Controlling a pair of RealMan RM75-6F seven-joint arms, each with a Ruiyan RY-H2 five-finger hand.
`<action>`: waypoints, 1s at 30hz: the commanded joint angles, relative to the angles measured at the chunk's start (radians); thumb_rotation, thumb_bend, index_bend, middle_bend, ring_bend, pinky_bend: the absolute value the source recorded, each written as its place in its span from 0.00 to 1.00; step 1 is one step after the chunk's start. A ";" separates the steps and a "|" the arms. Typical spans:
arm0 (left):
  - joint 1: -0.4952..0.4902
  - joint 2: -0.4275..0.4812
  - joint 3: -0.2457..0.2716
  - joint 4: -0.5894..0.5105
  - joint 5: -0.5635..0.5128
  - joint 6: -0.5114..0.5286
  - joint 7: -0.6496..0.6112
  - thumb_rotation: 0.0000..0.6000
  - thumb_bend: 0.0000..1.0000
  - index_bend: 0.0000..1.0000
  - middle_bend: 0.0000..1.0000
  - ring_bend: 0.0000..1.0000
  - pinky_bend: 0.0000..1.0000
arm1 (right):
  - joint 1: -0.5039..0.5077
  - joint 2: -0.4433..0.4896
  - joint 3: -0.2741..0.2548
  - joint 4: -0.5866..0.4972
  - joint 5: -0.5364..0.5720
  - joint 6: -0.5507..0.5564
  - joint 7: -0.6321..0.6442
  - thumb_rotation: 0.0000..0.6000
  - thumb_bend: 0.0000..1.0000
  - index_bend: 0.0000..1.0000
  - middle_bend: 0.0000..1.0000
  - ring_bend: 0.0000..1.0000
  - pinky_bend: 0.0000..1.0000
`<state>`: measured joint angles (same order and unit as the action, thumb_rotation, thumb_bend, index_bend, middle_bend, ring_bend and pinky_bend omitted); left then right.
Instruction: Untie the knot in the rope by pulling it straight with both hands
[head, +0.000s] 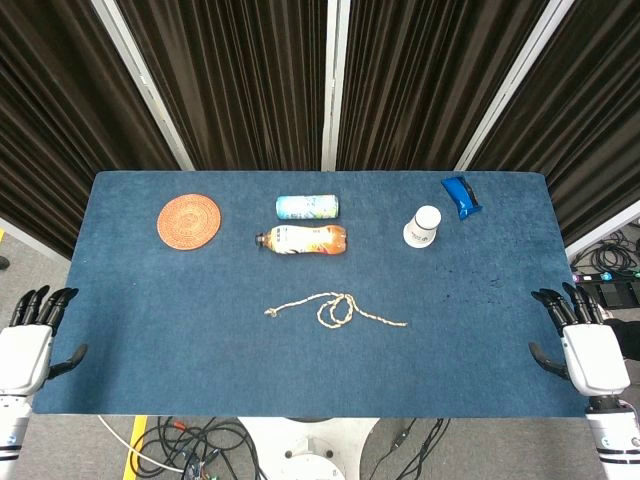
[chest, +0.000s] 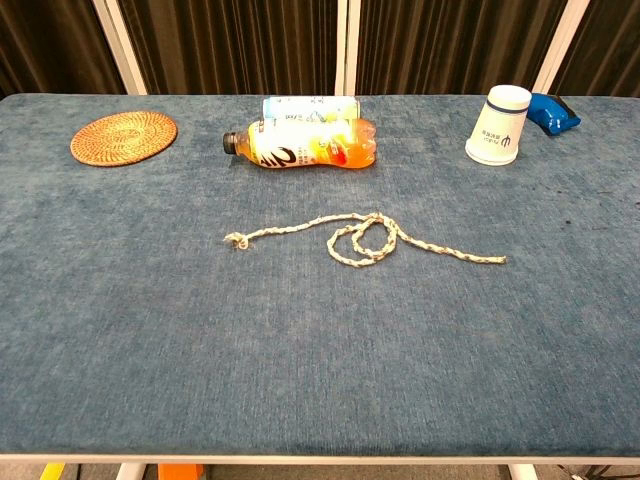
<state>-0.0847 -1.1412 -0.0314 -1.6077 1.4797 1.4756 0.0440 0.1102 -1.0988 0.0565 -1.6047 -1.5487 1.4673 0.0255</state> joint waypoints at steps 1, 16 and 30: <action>-0.001 -0.003 0.000 0.004 0.000 -0.002 -0.002 1.00 0.24 0.12 0.12 0.00 0.04 | 0.004 0.002 -0.001 -0.005 0.002 -0.008 -0.001 1.00 0.22 0.18 0.17 0.00 0.04; -0.008 -0.017 -0.002 0.024 0.026 0.005 -0.020 1.00 0.24 0.12 0.12 0.00 0.04 | 0.156 -0.057 0.039 -0.092 0.020 -0.208 -0.040 1.00 0.27 0.35 0.26 0.03 0.08; -0.001 -0.031 0.003 0.063 0.015 -0.001 -0.069 1.00 0.24 0.13 0.12 0.00 0.04 | 0.353 -0.334 0.099 -0.017 0.227 -0.433 -0.288 1.00 0.26 0.47 0.24 0.00 0.00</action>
<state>-0.0862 -1.1719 -0.0285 -1.5446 1.4950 1.4748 -0.0248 0.4408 -1.4005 0.1543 -1.6463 -1.3449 1.0537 -0.2292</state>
